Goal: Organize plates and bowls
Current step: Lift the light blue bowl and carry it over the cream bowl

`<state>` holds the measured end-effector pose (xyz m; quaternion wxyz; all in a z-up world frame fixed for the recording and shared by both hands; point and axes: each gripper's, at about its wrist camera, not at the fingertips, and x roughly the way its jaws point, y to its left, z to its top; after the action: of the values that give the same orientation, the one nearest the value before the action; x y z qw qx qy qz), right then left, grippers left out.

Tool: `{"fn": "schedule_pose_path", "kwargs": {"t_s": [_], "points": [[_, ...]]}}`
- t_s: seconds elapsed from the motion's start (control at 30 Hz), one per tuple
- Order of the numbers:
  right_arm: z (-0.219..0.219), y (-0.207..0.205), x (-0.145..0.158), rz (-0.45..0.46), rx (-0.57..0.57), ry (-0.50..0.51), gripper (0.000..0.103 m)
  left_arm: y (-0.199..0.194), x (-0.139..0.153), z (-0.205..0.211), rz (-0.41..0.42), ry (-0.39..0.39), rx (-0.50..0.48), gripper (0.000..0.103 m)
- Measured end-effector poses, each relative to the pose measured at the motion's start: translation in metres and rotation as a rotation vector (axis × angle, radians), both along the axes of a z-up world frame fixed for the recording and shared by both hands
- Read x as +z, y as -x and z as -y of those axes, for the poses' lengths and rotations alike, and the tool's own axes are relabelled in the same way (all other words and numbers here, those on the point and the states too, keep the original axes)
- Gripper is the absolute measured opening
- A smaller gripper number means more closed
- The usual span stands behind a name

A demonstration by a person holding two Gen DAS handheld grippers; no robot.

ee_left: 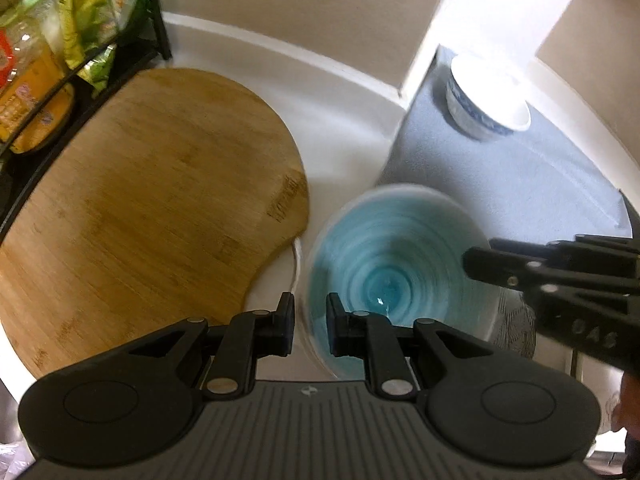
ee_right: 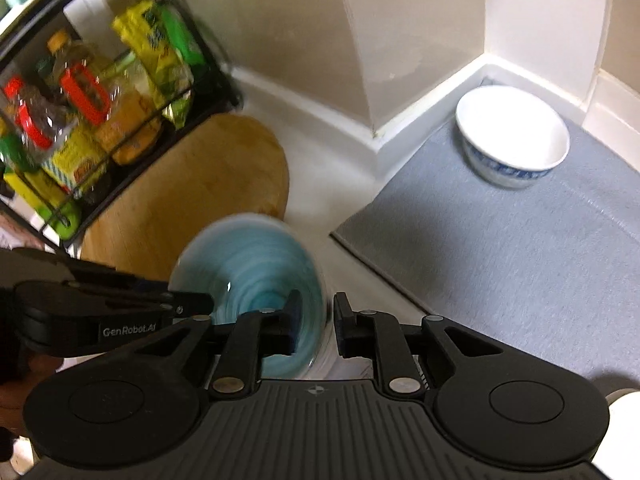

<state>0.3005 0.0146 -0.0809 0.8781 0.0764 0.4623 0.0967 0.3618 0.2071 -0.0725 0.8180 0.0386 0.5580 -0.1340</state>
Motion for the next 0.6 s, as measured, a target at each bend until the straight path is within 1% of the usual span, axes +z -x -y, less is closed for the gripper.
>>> {"fn": "schedule_pose_path", "kwargs": {"t_s": [0.03,0.07,0.1,0.13,0.17,0.2,0.27,0.3,0.47,0.53,0.6], "points": [[0.002,-0.001,0.002,0.010,-0.007,0.003,0.036,-0.001,0.002,-0.003,0.004,0.005,0.012,0.029],[0.004,-0.002,0.003,0.019,-0.015,0.007,0.040,-0.003,0.002,-0.007,0.008,0.017,0.028,0.041],[0.006,-0.003,0.003,0.022,-0.018,0.010,0.046,-0.004,0.003,-0.011,0.008,0.027,0.045,0.046],[0.008,-0.006,0.001,0.009,-0.015,0.006,0.047,-0.006,0.002,-0.014,0.008,0.036,0.058,0.054],[0.010,-0.009,-0.002,-0.011,-0.013,-0.008,0.047,-0.008,0.002,-0.016,0.007,0.041,0.066,0.057],[0.012,-0.012,-0.006,-0.030,-0.018,-0.035,0.047,-0.009,0.001,-0.018,0.005,0.045,0.075,0.058],[0.017,-0.018,-0.015,-0.074,-0.030,-0.088,0.047,-0.012,-0.003,-0.020,-0.009,0.060,0.089,0.065],[0.019,-0.021,-0.021,-0.101,-0.046,-0.108,0.047,-0.013,-0.006,-0.021,-0.020,0.066,0.095,0.067],[0.036,-0.035,-0.054,-0.273,-0.151,-0.253,0.046,-0.018,-0.019,-0.019,-0.056,0.085,0.101,0.072],[0.040,-0.035,-0.060,-0.296,-0.171,-0.289,0.047,-0.019,-0.023,-0.018,-0.067,0.093,0.104,0.073],[0.038,-0.035,-0.055,-0.291,-0.168,-0.267,0.047,-0.021,-0.024,-0.018,-0.074,0.098,0.111,0.073]]}}
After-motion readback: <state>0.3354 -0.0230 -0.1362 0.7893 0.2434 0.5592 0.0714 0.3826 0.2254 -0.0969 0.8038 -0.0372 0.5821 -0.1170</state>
